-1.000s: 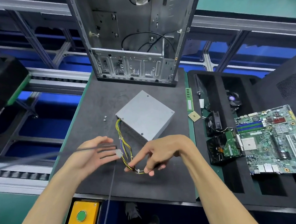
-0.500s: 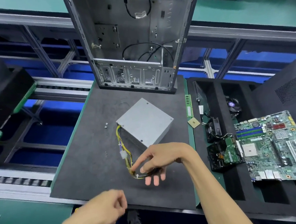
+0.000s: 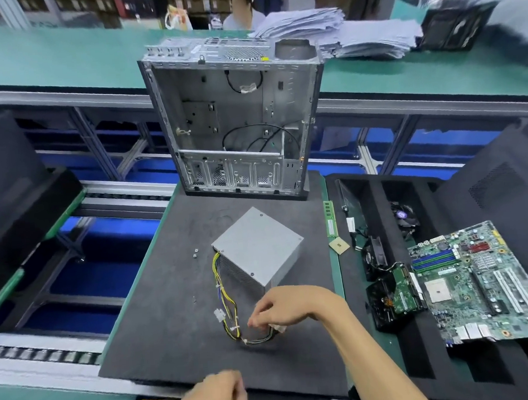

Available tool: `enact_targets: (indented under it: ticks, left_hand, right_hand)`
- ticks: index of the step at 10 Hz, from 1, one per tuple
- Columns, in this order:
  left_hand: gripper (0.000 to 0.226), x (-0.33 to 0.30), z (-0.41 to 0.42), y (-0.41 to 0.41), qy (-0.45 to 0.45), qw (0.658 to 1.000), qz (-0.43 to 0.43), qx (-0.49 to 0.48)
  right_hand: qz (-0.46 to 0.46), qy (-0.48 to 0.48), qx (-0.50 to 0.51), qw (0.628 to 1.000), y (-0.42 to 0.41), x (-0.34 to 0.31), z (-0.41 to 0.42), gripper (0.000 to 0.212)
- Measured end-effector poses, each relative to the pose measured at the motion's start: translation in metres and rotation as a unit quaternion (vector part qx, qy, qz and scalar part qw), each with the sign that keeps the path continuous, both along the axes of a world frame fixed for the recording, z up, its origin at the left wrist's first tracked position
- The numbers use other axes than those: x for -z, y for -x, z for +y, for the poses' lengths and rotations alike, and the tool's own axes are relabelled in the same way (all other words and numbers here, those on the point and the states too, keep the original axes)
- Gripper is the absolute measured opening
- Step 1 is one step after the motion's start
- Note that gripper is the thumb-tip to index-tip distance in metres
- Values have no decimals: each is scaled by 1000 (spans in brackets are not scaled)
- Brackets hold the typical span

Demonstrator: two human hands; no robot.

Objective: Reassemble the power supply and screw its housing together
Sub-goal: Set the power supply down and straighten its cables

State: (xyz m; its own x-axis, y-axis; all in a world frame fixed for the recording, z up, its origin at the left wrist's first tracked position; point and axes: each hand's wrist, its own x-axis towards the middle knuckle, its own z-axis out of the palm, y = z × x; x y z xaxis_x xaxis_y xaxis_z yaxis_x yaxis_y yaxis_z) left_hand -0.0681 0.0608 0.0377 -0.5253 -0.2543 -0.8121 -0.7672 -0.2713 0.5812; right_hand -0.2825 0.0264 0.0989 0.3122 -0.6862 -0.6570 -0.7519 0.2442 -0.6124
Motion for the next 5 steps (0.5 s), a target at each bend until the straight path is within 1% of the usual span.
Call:
enact_targets:
  ticks: [1, 2, 3, 4, 5]
  left_hand:
    - [28, 17, -24, -19, 328, 933, -144, -19]
    - [38, 15, -54, -3, 189, 959, -52, -203]
    - [33, 21, -71, 14, 126, 964, -5, -232]
    - [30, 25, -76, 28, 133, 953, 6, -274]
    - [24, 29, -85, 41, 123, 929, 16, -349]
  right_hand:
    - [-7, 1, 43, 999, 6, -6, -4, 32]
    - [-55, -40, 95, 993, 10, -7, -11, 33]
    - [-112, -25, 144, 983, 13, -5, -23, 29]
    - [-84, 168, 236, 953, 19, 2, -45, 18]
    - [75, 348, 292, 888, 36, 18, -70, 33]
